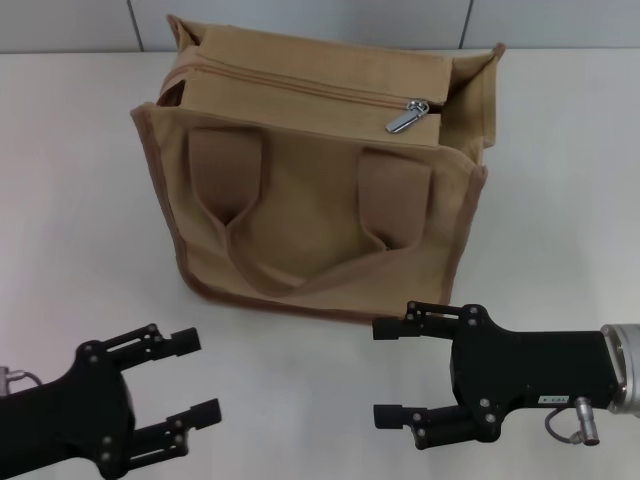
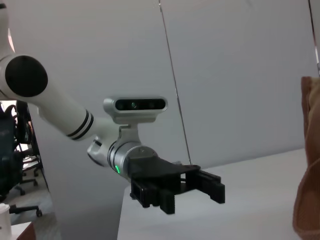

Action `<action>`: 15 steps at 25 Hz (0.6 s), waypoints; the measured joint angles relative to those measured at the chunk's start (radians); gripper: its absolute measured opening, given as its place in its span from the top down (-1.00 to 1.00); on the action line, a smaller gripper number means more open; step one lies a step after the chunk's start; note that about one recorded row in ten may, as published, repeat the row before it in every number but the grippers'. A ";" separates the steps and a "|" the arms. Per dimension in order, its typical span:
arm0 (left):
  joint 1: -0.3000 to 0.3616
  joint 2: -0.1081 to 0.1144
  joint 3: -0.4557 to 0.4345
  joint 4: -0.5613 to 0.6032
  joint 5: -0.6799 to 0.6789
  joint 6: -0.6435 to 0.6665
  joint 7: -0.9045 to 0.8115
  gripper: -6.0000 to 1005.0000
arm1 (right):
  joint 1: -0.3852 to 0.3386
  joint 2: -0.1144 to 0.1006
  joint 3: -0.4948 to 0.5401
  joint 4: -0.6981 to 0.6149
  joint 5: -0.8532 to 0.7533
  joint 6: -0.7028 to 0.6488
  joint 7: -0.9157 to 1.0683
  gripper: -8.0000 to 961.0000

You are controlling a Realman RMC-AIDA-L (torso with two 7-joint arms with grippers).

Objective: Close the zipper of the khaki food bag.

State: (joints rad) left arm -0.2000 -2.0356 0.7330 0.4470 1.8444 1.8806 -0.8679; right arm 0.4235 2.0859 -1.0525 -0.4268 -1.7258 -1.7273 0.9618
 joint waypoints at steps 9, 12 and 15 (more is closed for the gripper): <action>-0.023 -0.010 -0.001 0.001 0.029 -0.029 0.000 -0.43 | 0.000 0.000 0.014 0.013 0.014 -0.008 0.004 -0.74; -0.024 -0.011 0.000 0.000 0.030 -0.035 0.000 -0.44 | 0.003 0.000 0.014 0.031 0.014 -0.002 0.000 -0.74; -0.026 -0.012 0.002 -0.004 0.031 -0.038 0.000 -0.44 | 0.005 0.000 0.013 0.036 0.015 -0.017 -0.005 -0.74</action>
State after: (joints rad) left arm -0.2258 -2.0478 0.7346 0.4434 1.8751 1.8423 -0.8682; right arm 0.4288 2.0862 -1.0398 -0.3911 -1.7107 -1.7448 0.9568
